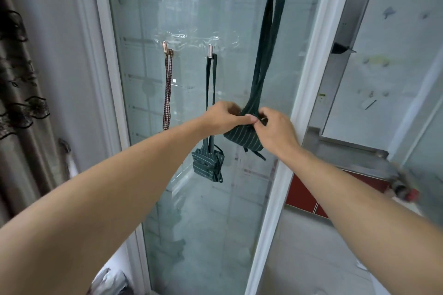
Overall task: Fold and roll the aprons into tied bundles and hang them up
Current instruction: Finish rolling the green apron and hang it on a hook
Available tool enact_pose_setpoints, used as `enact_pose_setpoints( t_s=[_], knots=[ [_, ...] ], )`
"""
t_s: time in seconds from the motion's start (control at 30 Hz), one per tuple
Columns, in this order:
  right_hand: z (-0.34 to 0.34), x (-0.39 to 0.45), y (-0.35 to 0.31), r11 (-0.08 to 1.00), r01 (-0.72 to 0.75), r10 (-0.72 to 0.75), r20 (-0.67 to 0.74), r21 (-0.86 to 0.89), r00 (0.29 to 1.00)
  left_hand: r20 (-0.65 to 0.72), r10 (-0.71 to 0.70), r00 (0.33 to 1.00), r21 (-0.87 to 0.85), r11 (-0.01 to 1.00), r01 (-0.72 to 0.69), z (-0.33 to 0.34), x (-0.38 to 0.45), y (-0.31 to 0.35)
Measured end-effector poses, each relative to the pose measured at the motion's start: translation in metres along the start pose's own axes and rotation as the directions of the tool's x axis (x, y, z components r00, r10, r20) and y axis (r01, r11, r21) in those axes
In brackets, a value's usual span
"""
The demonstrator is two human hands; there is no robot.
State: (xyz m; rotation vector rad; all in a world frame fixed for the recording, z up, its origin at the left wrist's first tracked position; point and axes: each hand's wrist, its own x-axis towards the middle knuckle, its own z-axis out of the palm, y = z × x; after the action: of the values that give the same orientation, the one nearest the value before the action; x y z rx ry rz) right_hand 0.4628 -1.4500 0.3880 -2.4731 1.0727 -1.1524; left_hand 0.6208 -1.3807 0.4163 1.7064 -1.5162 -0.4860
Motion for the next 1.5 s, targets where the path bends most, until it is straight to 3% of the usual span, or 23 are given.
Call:
enact_pose_setpoints(
  t_s=[0.27,0.4,0.57,0.67,0.8,1.0,1.2,1.37,1.43,1.5],
  knots=[
    [-0.004,0.008,-0.002,0.973,-0.102,0.081,0.107,0.205,0.991,0.039,-0.117,0.992,-0.038,0.992,0.119,-0.005,-0.009,-0.008],
    [0.000,0.005,0.001,0.882,-0.217,0.159,0.170,0.419,0.973,0.165,-0.213,0.963,-0.370,0.892,0.261,-0.004,-0.010,-0.019],
    [0.007,0.000,0.004,0.756,-0.297,0.234,0.184,0.583,0.955,0.233,-0.296,0.926,-0.550,0.746,0.376,0.002,-0.010,-0.026],
    [0.006,0.000,0.005,0.722,-0.326,0.240,0.222,0.610,0.945,0.245,-0.293,0.924,-0.592,0.710,0.382,0.004,-0.013,-0.025],
    [0.004,0.003,0.003,0.625,-0.377,0.232,0.299,0.683,0.926,0.165,-0.215,0.962,-0.660,0.701,0.270,0.005,-0.016,-0.027],
    [0.002,0.004,-0.003,0.714,-0.316,0.190,0.263,0.624,0.946,-0.004,-0.116,0.993,-0.682,0.727,0.082,0.011,-0.014,-0.040],
    [0.005,0.003,-0.001,0.757,-0.335,0.211,0.275,0.561,0.938,-0.111,-0.077,0.991,-0.586,0.810,-0.003,0.019,-0.015,-0.044],
    [-0.002,0.006,-0.003,0.852,-0.244,0.139,0.249,0.464,0.959,-0.230,0.007,0.973,-0.435,0.894,-0.109,0.021,-0.015,-0.041],
    [-0.007,0.005,-0.007,0.905,-0.222,0.134,0.253,0.362,0.958,-0.274,0.018,0.962,-0.384,0.915,-0.127,0.025,-0.017,-0.043],
    [-0.008,0.004,-0.012,0.980,-0.149,0.135,0.108,0.132,0.985,-0.343,0.020,0.939,-0.351,0.924,-0.149,0.033,-0.020,-0.047]
  ],
)
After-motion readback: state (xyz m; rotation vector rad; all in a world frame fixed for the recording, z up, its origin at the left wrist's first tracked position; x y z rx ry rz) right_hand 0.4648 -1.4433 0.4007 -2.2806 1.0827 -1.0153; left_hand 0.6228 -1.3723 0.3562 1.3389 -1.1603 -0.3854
